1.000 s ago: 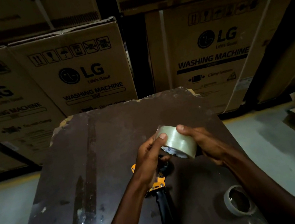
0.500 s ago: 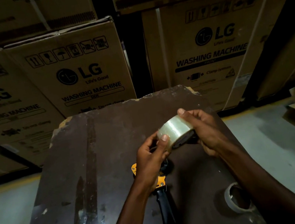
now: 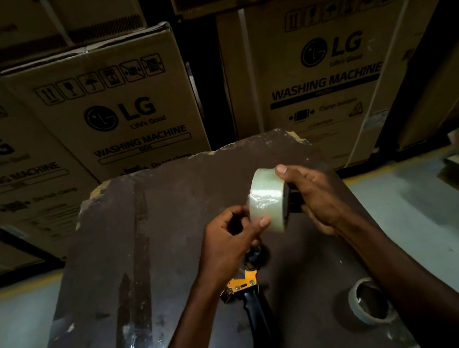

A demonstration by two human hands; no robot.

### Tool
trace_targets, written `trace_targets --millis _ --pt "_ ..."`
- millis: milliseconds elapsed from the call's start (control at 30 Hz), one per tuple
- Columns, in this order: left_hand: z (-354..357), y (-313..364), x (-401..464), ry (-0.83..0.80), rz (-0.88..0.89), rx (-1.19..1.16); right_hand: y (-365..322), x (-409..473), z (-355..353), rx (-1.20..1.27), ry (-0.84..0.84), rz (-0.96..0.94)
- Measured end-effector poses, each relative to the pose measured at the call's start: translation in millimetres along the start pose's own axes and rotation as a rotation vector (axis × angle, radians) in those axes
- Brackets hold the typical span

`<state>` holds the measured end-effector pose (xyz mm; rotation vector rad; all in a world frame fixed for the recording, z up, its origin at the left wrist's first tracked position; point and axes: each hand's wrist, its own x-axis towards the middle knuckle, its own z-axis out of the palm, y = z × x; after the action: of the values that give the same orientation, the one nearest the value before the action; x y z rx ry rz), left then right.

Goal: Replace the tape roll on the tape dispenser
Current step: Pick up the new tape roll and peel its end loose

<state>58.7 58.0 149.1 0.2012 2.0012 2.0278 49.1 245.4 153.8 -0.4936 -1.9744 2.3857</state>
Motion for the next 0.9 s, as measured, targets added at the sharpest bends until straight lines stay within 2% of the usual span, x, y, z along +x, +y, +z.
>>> trace_targets --millis 133,300,567,733,900 --pt "-9 6 5 -0.053 0.136 0.216 1 -2 1 -0.027 -0.017 0.032" --pt "-13 19 12 -0.183 0.3 0.361 1 -4 2 -0.065 -0.085 0.061" --pt "-13 24 16 -0.158 0.335 0.189 0 -5 3 -0.089 -0.113 0.077" --pt "-6 20 17 -0.046 0.4 0.142 4 -6 5 -0.118 -0.158 0.065" --pt "-4 16 20 0.039 0.363 0.114 10 -8 -1 -0.101 -0.309 0.113"
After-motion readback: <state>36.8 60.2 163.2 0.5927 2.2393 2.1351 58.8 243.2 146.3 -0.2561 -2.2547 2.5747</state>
